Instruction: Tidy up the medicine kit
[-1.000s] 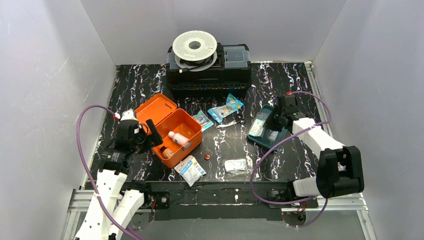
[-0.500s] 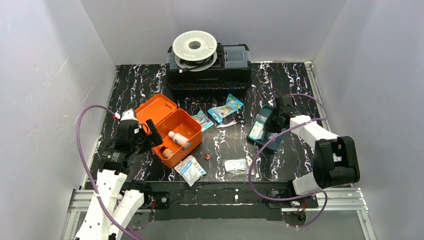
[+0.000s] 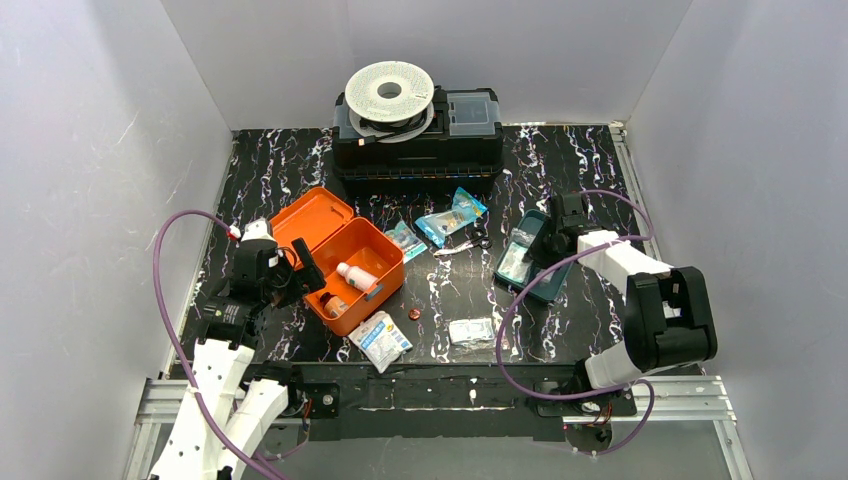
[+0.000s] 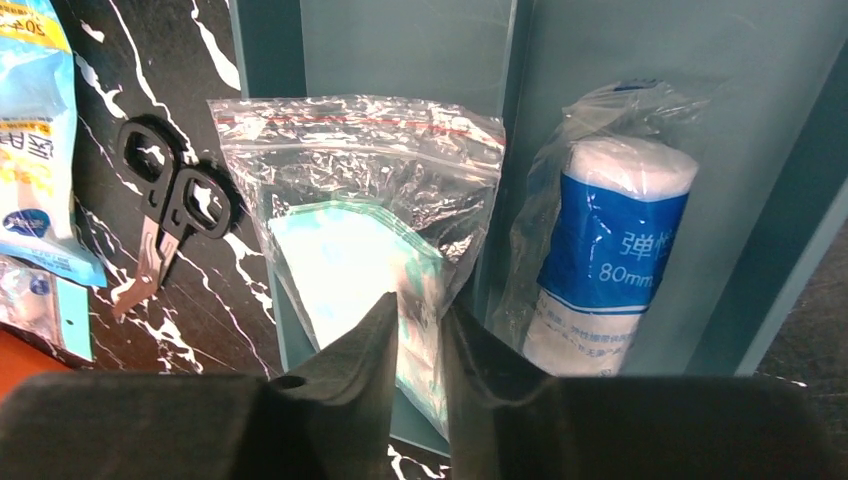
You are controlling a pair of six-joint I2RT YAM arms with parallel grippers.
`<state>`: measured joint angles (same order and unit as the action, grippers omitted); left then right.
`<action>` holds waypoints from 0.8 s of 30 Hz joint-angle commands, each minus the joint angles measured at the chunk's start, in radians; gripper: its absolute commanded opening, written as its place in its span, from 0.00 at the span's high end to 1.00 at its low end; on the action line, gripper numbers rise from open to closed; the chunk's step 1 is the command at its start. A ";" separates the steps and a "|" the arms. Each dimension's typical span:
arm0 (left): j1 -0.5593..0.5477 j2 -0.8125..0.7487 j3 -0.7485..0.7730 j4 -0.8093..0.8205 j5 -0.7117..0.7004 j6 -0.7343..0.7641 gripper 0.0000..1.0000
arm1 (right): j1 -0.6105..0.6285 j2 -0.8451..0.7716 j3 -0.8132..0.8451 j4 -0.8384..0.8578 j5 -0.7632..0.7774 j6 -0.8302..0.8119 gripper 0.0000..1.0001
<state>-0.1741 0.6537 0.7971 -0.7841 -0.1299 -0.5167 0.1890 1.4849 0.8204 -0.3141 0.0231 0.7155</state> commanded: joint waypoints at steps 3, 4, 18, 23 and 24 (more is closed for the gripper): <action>-0.002 0.001 0.002 -0.002 -0.001 0.010 0.02 | -0.007 -0.084 0.025 -0.060 0.049 -0.018 0.63; -0.002 0.001 0.002 -0.002 -0.001 0.010 0.02 | -0.007 -0.093 0.034 -0.075 0.056 -0.024 0.62; -0.001 -0.014 0.002 0.000 0.001 0.009 0.02 | -0.002 -0.165 0.097 -0.172 0.046 -0.082 0.85; -0.001 -0.016 0.002 0.000 0.002 0.009 0.02 | 0.001 -0.117 0.116 -0.163 0.052 -0.083 0.99; -0.001 -0.016 0.002 0.000 0.002 0.009 0.02 | 0.000 -0.101 0.121 -0.163 0.052 -0.082 0.99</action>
<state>-0.1741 0.6449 0.7971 -0.7841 -0.1299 -0.5167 0.1894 1.3430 0.8860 -0.4763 0.0750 0.6468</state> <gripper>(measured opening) 0.981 0.030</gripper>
